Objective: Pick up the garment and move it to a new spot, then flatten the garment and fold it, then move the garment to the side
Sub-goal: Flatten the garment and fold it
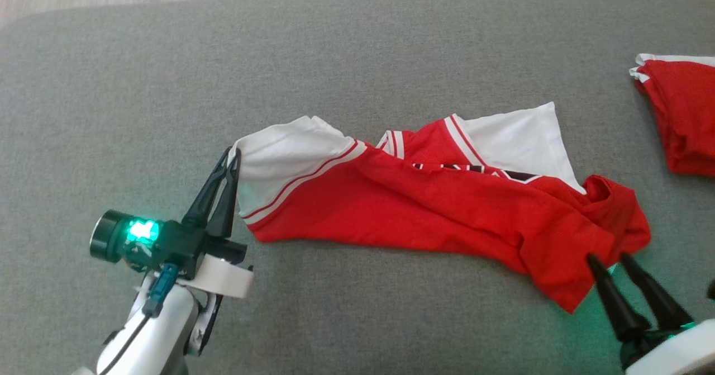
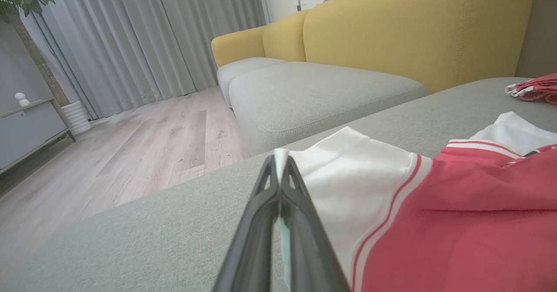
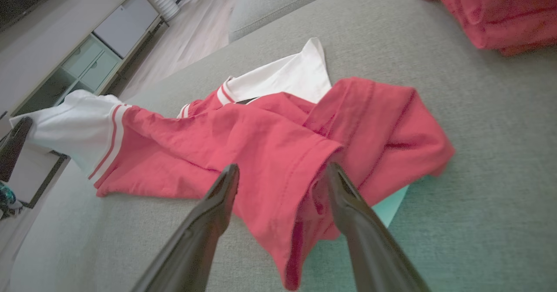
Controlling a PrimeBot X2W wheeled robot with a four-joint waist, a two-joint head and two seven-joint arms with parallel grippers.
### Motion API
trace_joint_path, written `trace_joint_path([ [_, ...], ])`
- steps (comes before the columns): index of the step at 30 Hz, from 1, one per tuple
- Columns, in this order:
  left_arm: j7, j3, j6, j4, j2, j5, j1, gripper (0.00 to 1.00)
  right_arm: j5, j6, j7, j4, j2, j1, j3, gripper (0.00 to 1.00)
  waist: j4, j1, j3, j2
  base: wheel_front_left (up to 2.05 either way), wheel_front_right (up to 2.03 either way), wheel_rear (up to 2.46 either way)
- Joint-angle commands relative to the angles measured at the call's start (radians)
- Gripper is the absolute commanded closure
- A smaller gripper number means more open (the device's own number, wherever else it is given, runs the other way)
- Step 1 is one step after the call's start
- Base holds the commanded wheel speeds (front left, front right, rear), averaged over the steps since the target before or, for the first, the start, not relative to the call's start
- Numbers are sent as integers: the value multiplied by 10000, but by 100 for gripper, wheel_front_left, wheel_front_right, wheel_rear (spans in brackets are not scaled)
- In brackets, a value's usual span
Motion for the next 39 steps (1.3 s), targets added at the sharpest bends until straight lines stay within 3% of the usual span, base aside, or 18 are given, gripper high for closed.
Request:
trace_joint_path([
  [1, -51, 506, 4, -265, 151, 101, -297, 100, 156, -9, 0, -259, -250, -88, -39, 0, 25, 0, 40, 0, 0, 0, 0],
  [7, -51, 541, -100, -265, 70, 210, -446, 100, 340, -9, 67, 491, -437, -545, -401, 0, 144, 0, 216, 0, 0, 0, 0],
  [14, -51, 559, -229, -245, 2, 333, -622, 100, 385, -9, -61, 948, -407, -1189, -91, 0, 262, 0, 380, 0, 0, 0, 0],
  [16, -51, 566, -256, -235, -23, 360, -648, 100, 398, -9, -80, 1009, -420, -1249, -9, 20, 295, 0, 415, 0, 0, 0, 0],
  [20, -51, 611, -284, -207, -67, 394, -672, 100, 451, -9, -104, 1077, -441, -1201, 35, 90, 350, 0, 461, 0, 0, 0, 0],
  [21, -51, 632, -289, -201, -72, 398, -670, 100, 460, -9, -127, 1048, -453, -1161, 28, 100, 355, 0, 458, 0, 0, 0, 0],
  [31, -51, 1089, -257, -717, 7, 652, -698, 100, 26, -9, -672, 169, -945, -868, -509, 100, 217, 0, 29, 0, 0, 0, 0],
  [39, -51, 1804, -652, -2106, 839, 1308, -1860, 100, -672, -9, -474, -1629, -2021, -1219, -2505, 100, 35, 0, -1040, 0, 0, 0, 0],
])
